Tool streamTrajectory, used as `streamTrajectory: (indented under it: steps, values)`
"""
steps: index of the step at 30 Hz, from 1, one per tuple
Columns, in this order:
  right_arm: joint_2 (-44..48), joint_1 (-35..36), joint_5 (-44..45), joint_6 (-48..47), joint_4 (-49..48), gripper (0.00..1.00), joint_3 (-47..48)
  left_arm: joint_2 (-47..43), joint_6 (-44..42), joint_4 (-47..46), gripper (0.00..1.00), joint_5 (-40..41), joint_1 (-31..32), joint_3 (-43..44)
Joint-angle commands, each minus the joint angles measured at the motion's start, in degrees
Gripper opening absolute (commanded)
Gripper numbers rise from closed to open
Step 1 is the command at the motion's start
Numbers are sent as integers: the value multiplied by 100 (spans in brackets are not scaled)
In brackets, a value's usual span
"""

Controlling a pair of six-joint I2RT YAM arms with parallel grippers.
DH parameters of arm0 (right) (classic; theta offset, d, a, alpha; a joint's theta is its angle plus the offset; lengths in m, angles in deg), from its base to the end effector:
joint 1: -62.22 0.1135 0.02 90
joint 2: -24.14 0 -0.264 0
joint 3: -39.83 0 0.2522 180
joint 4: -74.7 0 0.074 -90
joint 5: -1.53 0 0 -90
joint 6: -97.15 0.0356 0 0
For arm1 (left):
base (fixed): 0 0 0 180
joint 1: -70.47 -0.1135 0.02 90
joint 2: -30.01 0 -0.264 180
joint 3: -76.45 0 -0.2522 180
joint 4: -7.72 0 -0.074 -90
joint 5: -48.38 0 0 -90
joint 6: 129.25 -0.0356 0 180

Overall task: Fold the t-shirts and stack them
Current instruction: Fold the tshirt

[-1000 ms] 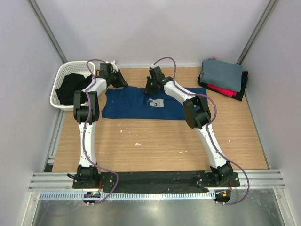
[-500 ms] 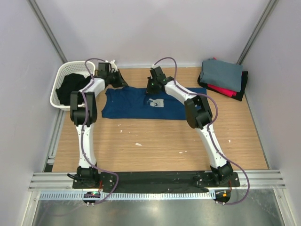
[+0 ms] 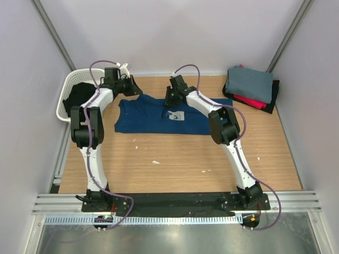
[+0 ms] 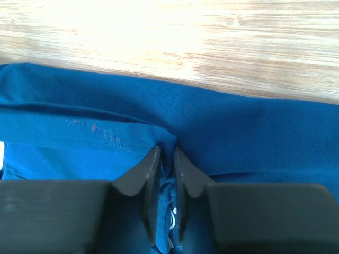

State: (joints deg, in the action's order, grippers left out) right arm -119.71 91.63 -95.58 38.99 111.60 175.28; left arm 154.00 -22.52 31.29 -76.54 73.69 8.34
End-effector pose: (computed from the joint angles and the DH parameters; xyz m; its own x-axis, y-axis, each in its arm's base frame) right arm 0.4853 0.2786 0.1547 -0.8231 0.1370 -0.5511 -0.1517 0.8822 0.4458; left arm 0.4961 -0.0483 0.2194 -0.7045 -0.1968 -0.6819 0.3212 0.7684 -0.5535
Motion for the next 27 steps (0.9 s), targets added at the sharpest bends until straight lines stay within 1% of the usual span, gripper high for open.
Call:
streamTrajectory:
  steps: [1,2,6,8,13,18,20,23,27]
  values:
    - [437,-49,114,-28,-11,25,-22,-558,-521,-31,0,-305,-59,-355]
    - [454,-58,88,-11,-11,29,-22,-612,-661,-31,0,-305,-50,-564]
    - [525,-154,-158,68,50,39,4,-858,-803,-13,0,-323,-50,-891]
    - [682,-172,-237,51,121,42,4,-946,-803,-13,0,-393,-41,-979]
    - [1087,-260,-273,-19,279,45,-40,-1104,-864,21,0,-402,46,-1217]
    - [1351,-348,-45,-37,595,47,-119,-1332,-1128,329,0,-16,161,-1612]
    - [1395,-453,-1,68,709,49,-215,-1420,-1312,408,0,116,161,-1902]
    - [1535,-681,-88,287,780,49,-514,-1649,-1593,478,0,230,161,-2271]
    - [1886,-814,69,131,798,50,-1067,-1807,-1883,689,0,591,161,-2412]
